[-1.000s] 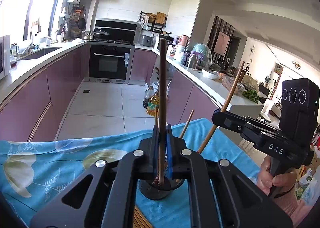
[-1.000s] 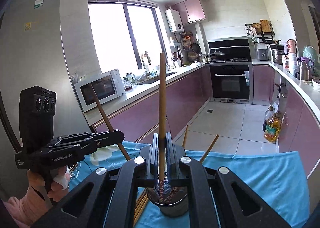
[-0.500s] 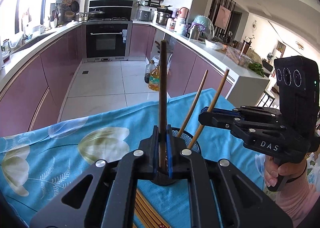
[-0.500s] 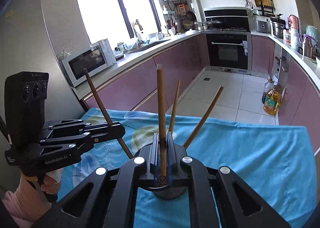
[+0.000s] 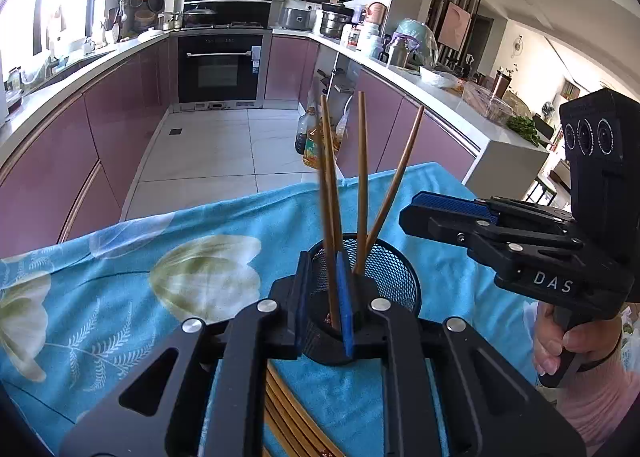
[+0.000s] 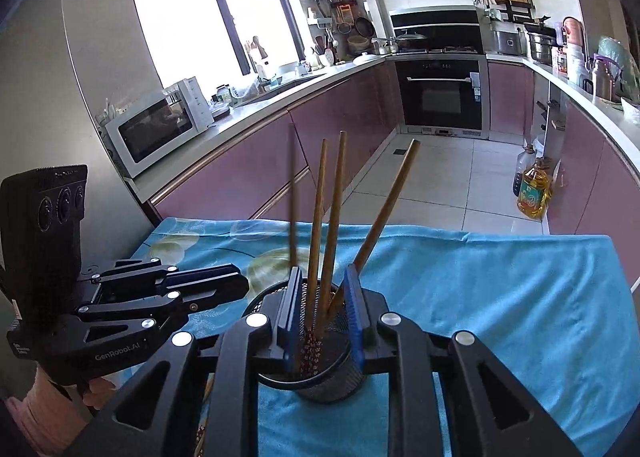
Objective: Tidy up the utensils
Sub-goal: 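Lower both chopsticks into the cup and open both tools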
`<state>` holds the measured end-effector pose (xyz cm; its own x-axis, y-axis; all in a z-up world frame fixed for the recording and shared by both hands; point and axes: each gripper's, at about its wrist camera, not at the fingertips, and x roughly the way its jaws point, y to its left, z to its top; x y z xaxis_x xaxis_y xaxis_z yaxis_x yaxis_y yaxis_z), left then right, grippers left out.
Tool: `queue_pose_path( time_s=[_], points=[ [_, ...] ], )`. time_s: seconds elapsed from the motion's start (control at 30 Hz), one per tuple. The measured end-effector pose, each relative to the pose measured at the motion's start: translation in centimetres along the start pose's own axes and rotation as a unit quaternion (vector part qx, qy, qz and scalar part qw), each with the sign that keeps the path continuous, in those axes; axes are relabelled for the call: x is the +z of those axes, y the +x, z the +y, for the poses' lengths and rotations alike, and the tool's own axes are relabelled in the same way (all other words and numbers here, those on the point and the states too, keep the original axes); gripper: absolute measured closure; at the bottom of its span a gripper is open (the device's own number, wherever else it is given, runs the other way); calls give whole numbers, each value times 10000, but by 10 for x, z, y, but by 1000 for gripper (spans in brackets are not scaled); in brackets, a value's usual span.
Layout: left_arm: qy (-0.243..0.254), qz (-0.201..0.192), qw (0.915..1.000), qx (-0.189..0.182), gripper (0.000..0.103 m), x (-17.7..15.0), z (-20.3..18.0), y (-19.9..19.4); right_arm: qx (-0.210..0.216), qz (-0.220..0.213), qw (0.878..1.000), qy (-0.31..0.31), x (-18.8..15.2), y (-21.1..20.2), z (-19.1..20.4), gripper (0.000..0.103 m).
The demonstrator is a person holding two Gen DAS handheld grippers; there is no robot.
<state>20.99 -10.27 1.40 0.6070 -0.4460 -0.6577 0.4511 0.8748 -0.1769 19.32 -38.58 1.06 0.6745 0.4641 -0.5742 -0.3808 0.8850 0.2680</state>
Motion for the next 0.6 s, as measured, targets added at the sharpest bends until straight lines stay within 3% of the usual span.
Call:
queue_pose_path(
  time_s=[0.23,0.37,0.6],
  points=[
    [-152,-74,9998,50,84,-28,11,-17,19,-210,9996,-178,-14,-22,10,62],
    [-226,-248,9993,157,76,-47,19,-37,216,-246,9984,-457,-29,-36,26,58],
    [-368,-164,9986,343,68,-88,34,-59,634,249,9946,-783,-66,-29,52,55]
  ],
)
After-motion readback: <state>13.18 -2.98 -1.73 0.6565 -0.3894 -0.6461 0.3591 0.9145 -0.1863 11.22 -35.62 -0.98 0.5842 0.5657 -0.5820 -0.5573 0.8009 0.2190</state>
